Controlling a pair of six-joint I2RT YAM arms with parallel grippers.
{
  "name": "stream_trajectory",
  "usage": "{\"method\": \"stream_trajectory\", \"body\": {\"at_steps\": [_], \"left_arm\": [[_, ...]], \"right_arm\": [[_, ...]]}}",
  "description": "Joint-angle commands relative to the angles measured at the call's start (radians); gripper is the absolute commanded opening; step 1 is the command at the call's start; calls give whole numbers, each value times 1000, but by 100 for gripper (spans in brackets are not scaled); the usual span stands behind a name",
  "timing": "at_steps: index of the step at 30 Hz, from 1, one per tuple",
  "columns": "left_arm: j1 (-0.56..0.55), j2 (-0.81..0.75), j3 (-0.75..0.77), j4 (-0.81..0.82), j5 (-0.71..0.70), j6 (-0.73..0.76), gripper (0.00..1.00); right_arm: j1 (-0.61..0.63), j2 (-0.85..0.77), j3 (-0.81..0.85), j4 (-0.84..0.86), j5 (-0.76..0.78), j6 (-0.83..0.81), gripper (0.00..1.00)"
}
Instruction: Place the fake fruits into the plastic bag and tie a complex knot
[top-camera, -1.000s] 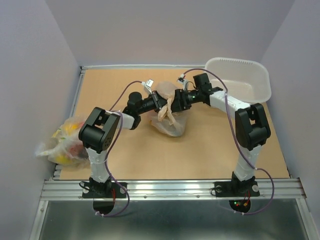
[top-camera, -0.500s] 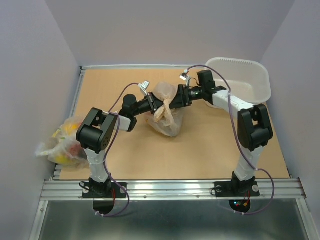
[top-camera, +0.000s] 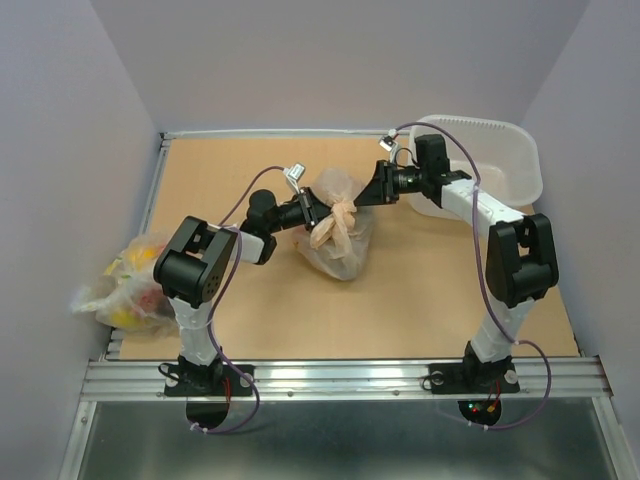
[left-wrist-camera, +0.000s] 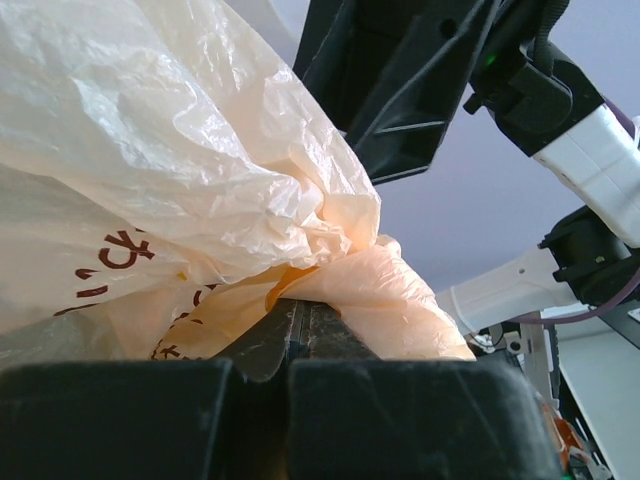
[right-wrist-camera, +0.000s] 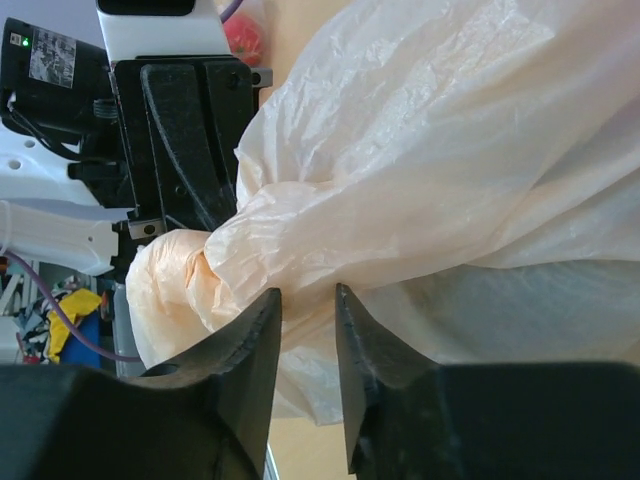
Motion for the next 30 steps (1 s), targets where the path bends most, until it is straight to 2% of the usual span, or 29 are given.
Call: {"method": "stream_trajectory", "body": {"at_steps": [1, 3, 8, 13, 15, 16, 21, 25, 29, 30], "left_arm": [[-16, -41, 23, 206, 29, 18, 0], [-18, -38, 28, 190, 32, 29, 0], [-33, -18, 29, 178, 46, 45, 0], [-39, -1, 40, 167, 53, 61, 0], [-36, 2, 40, 166, 46, 62, 0], [-38, 2, 40, 163, 43, 65, 0], [-29, -9, 40, 167, 35, 59, 0], [-21, -15, 29, 170, 32, 45, 0], [-21, -14, 33, 172, 36, 39, 0], [-21, -11, 37, 173, 38, 39, 0]], "right_arm": [[31, -17, 12, 22, -36, 1, 32], [48, -31, -8, 23, -33, -4, 29], [80, 22, 73, 59, 14, 36, 45], [105, 85, 155, 151, 81, 131, 47], [111, 85, 156, 186, 94, 156, 53], [111, 76, 149, 186, 97, 157, 58], [44, -43, -6, 174, 89, 130, 63], [-33, -122, -66, 163, 45, 122, 68], [-40, -178, -130, 136, 25, 70, 65], [-40, -174, -138, 135, 16, 62, 57]]}}
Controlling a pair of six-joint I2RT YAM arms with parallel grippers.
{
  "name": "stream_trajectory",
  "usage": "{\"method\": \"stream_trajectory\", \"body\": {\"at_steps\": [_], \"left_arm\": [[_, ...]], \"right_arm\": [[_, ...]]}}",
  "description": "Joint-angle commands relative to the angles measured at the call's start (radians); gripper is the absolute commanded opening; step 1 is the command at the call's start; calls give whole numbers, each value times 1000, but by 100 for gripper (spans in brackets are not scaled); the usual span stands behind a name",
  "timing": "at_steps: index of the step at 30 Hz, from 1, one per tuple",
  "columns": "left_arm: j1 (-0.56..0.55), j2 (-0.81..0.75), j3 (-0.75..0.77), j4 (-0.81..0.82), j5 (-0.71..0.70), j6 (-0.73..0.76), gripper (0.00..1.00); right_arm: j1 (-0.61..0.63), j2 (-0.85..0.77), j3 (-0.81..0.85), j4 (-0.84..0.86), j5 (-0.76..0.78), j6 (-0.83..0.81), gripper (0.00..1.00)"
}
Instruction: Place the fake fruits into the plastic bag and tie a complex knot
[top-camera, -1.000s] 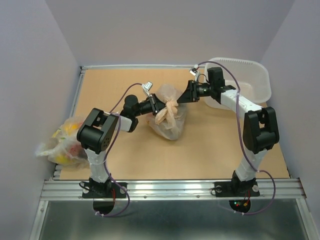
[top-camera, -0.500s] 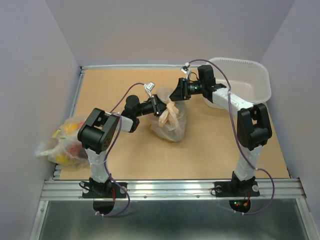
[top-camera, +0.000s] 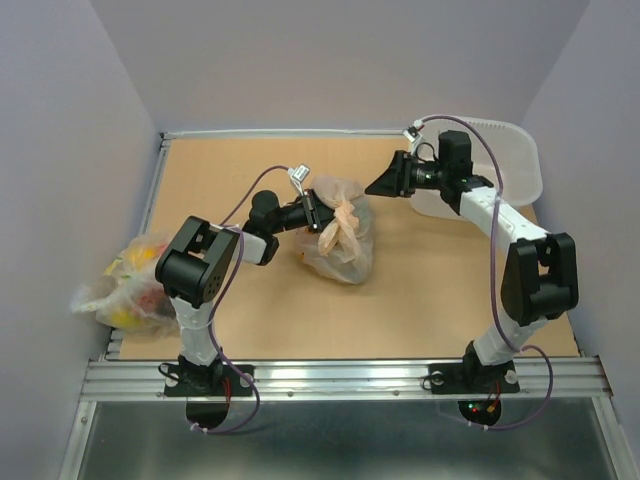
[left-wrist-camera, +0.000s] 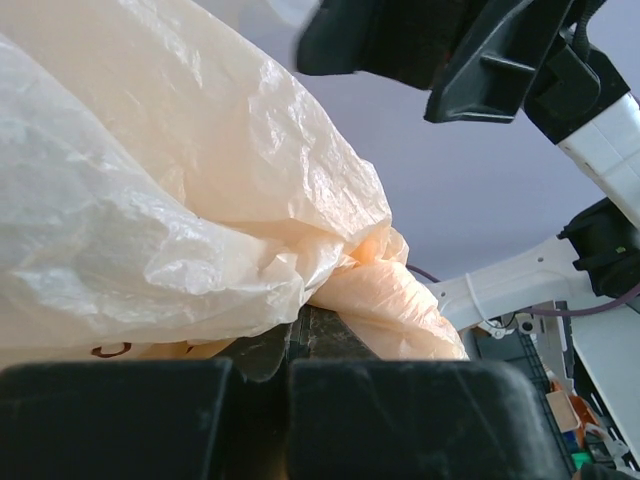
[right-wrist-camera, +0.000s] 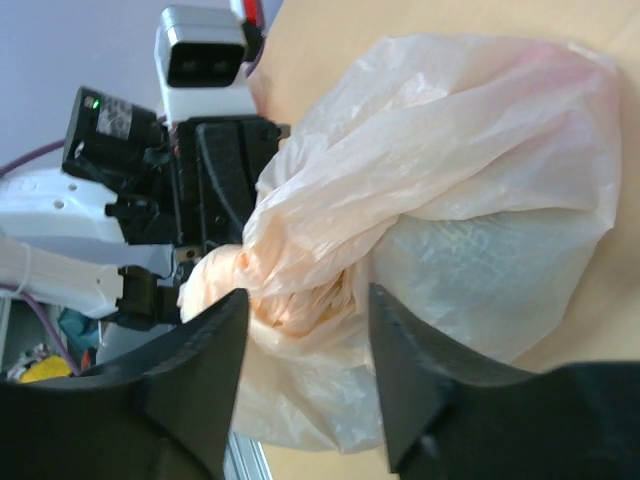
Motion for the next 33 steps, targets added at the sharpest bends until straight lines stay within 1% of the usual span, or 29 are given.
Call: {"method": "stream_trajectory", "body": {"at_steps": [1, 2, 3, 5, 10, 11, 14, 15, 17, 18, 20, 21, 24, 30, 33], "left_arm": [[2, -17, 33, 163, 20, 0, 0], [2, -15, 36, 164, 21, -1, 0], [0, -9, 36, 167, 20, -3, 0], [0, -3, 39, 178, 20, -14, 0], [-3, 6, 44, 187, 20, -18, 0], [-4, 8, 47, 186, 18, -20, 0], [-4, 9, 50, 184, 14, -18, 0], [-4, 9, 52, 181, 11, -18, 0], [-6, 14, 56, 183, 9, -18, 0], [-6, 13, 56, 180, 5, -17, 0], [-8, 17, 58, 181, -1, -25, 0], [-9, 17, 59, 183, -3, -28, 0], [-18, 28, 69, 227, -3, -55, 0], [-37, 37, 76, 262, 2, -72, 0], [-41, 39, 79, 275, 14, -77, 0]], "right_arm": [[10, -49, -52, 18, -65, -45, 52], [11, -43, -54, 18, -74, -43, 48], [14, -35, -51, 20, -79, -46, 39], [22, -10, -46, 20, -77, -51, 32], [56, 25, -55, 18, -88, -59, 34], [60, 29, -58, 21, -97, -59, 35], [85, 25, -84, 21, -132, -59, 43], [88, 14, -95, 20, -141, -59, 53], [91, 2, -121, 18, -154, -65, 59], [96, -4, -129, 20, -154, -68, 64], [100, -13, -143, 20, -172, -66, 67], [105, -15, -146, 20, -171, -65, 72], [140, -10, -140, 20, -126, -62, 82], [191, 100, -39, 35, -71, -20, 83], [206, 157, 0, 110, -77, 24, 84]]}}
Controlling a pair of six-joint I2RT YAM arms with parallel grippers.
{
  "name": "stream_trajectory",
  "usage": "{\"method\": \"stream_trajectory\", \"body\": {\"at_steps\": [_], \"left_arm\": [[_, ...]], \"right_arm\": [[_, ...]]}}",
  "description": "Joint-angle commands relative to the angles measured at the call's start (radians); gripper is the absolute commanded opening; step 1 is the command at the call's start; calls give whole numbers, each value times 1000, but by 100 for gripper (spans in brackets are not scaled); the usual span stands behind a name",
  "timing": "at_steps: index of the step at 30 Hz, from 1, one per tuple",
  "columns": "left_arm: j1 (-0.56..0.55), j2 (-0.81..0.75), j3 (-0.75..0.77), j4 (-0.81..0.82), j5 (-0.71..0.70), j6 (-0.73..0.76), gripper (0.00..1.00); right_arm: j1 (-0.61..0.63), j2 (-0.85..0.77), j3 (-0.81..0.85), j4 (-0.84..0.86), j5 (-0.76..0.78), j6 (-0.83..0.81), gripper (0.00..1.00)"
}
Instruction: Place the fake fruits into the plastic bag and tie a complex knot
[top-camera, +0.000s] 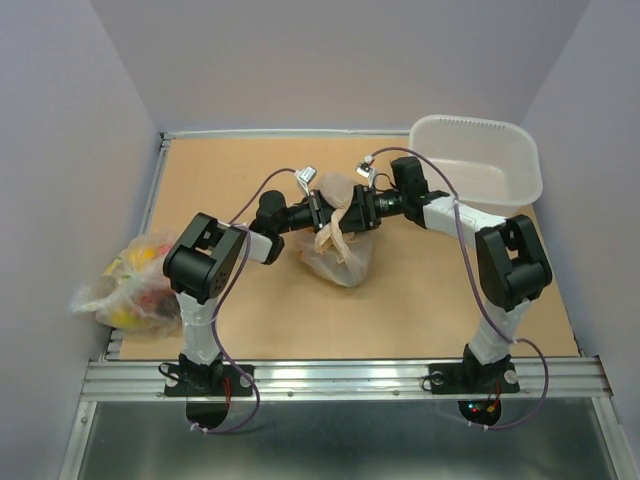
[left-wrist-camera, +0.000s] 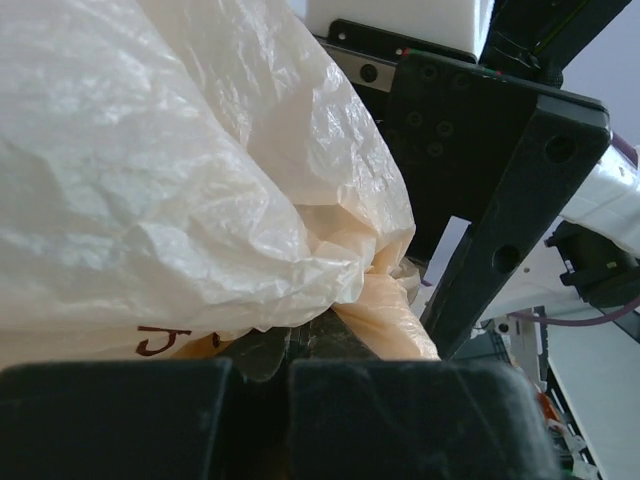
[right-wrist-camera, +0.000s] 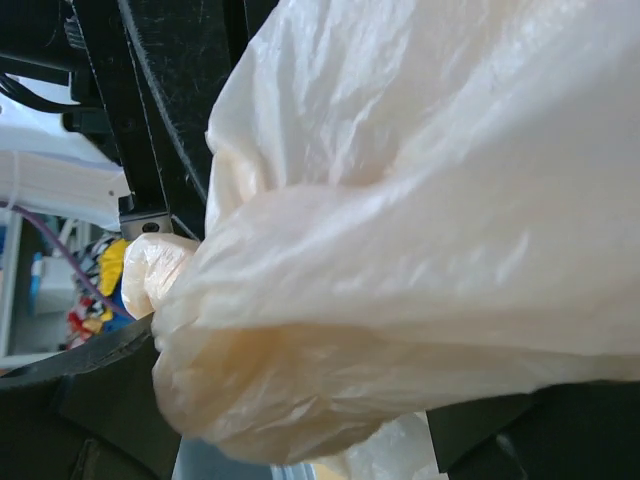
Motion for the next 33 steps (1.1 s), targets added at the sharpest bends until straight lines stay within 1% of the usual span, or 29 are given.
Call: {"method": "stream_trajectory", "body": {"at_steps": [1, 3, 8, 9, 11, 12, 17, 18, 22, 26, 31, 33], "left_arm": [[-15, -13, 39, 275, 16, -11, 0], [-15, -16, 31, 275, 21, -8, 0], [-16, -45, -1, 239, 28, 30, 0], [-15, -48, 0, 224, 31, 45, 0], [-15, -62, 5, 143, 31, 100, 0], [-7, -65, 6, 99, 22, 110, 0], [19, -45, 11, 117, 5, 85, 0], [22, -39, 22, 143, 13, 70, 0], [30, -28, 37, 180, 21, 36, 0], [30, -36, 25, 192, 16, 25, 0], [28, -42, 14, 195, 21, 28, 0], [28, -42, 17, 198, 24, 30, 0]], "right_arm": [[33, 67, 111, 124, 2, 64, 84], [33, 100, 148, 152, -10, 74, 84], [35, 171, 316, 166, -32, 64, 84], [36, 180, 338, 167, -32, 66, 84], [47, 182, 357, 169, -33, 63, 84], [53, 176, 351, 169, -30, 74, 84], [52, 81, 223, 164, -7, 78, 84], [46, 61, 167, 163, -6, 69, 84], [4, -5, 67, 140, -10, 66, 84], [-37, -60, 39, 77, -7, 41, 84], [-62, -103, 30, 40, -18, 44, 84], [-80, -111, 28, 40, -15, 55, 87]]}}
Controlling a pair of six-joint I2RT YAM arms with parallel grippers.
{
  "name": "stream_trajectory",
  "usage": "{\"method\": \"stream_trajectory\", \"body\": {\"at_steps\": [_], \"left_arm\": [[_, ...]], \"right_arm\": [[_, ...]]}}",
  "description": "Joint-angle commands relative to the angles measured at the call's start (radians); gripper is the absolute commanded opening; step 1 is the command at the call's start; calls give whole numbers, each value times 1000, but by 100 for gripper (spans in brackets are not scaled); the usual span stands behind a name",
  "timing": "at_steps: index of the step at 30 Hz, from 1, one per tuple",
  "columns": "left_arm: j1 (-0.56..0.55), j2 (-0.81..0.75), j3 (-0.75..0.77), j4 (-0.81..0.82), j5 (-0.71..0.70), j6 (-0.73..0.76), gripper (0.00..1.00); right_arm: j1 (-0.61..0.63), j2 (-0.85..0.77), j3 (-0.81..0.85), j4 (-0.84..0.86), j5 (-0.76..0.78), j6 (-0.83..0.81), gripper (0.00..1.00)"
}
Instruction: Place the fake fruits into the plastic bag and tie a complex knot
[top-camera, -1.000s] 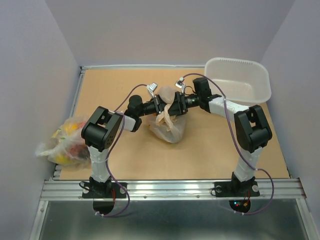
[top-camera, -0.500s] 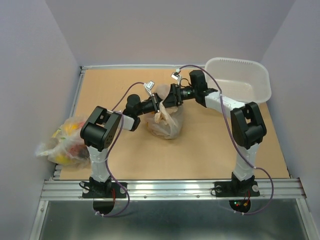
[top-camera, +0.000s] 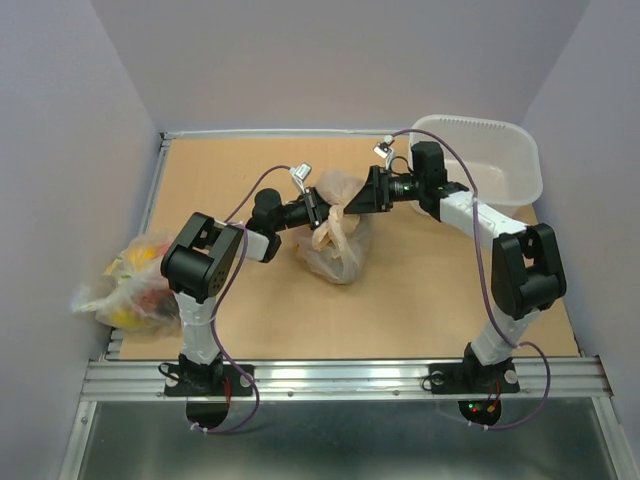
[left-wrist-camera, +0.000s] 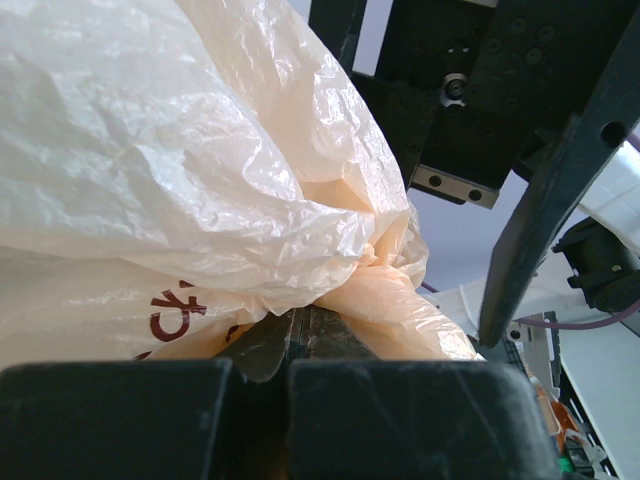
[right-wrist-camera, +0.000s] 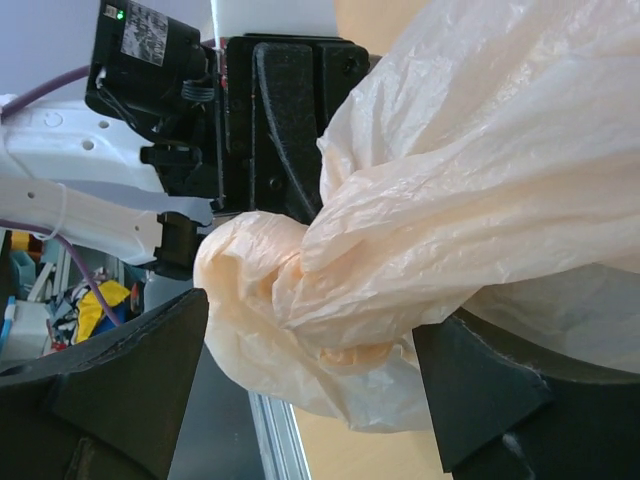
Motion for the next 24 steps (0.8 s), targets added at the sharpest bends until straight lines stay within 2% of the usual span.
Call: {"method": "stream_trajectory", "body": {"at_steps": [1, 2, 5, 6, 9, 12, 13, 17, 22, 24], "left_arm": [[0, -39, 17, 191, 22, 6, 0], [0, -37, 17, 194, 25, 6, 0], [-3, -34, 16, 203, 24, 1, 0], [-5, -33, 16, 211, 24, 0, 0], [-12, -30, 26, 211, 30, 1, 0], [-22, -27, 37, 203, 38, 11, 0], [-22, -22, 37, 208, 33, 12, 0], [-28, -11, 37, 194, 24, 20, 0], [-23, 12, 80, 169, -2, 15, 0], [-20, 15, 94, 183, -13, -2, 0]], "right_arm": [[-27, -60, -16, -2, -6, 0, 86], [-36, -65, -16, -2, -9, 4, 84], [-56, -62, 1, -26, 18, 0, 58], [-56, -55, 19, -26, 24, -9, 45], [-56, -16, 51, -26, 21, -17, 27], [-56, 18, 93, -17, 27, -14, 19], [-53, 41, 116, -14, 35, 7, 13], [-46, 72, 138, 112, 44, 107, 3], [-32, 32, 56, 133, -12, 106, 2], [-33, -1, 15, 127, -46, 94, 9]]}}
